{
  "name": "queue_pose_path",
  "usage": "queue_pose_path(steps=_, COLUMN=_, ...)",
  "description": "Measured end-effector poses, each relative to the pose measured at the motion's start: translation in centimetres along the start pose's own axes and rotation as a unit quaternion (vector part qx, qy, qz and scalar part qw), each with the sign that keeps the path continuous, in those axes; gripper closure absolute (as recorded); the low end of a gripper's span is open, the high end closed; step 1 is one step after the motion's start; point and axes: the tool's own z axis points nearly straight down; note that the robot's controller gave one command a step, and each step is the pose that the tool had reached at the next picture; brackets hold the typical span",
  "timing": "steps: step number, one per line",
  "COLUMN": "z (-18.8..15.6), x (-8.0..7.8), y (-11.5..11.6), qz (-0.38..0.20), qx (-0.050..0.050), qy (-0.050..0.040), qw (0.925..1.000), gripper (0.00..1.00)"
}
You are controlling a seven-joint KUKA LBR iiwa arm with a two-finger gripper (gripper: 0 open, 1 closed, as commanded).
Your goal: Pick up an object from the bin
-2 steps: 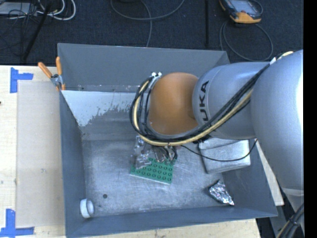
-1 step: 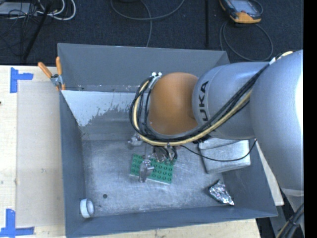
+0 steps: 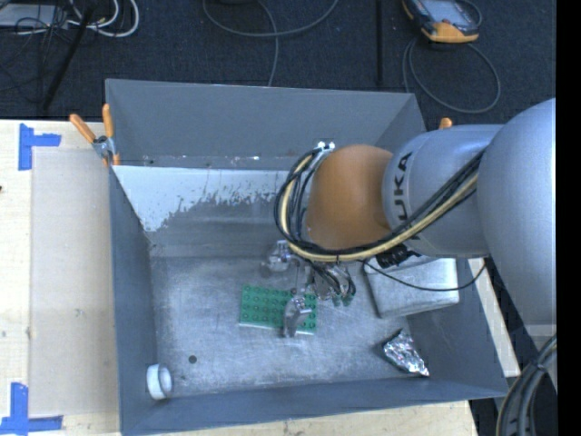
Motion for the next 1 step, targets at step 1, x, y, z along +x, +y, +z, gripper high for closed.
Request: queue_pose_path(steps=1, z=-0.26, x=-0.06, y=0.08, qz=-0.001, qx=0.001, qy=0.001, qw=1.0, gripper=1.0)
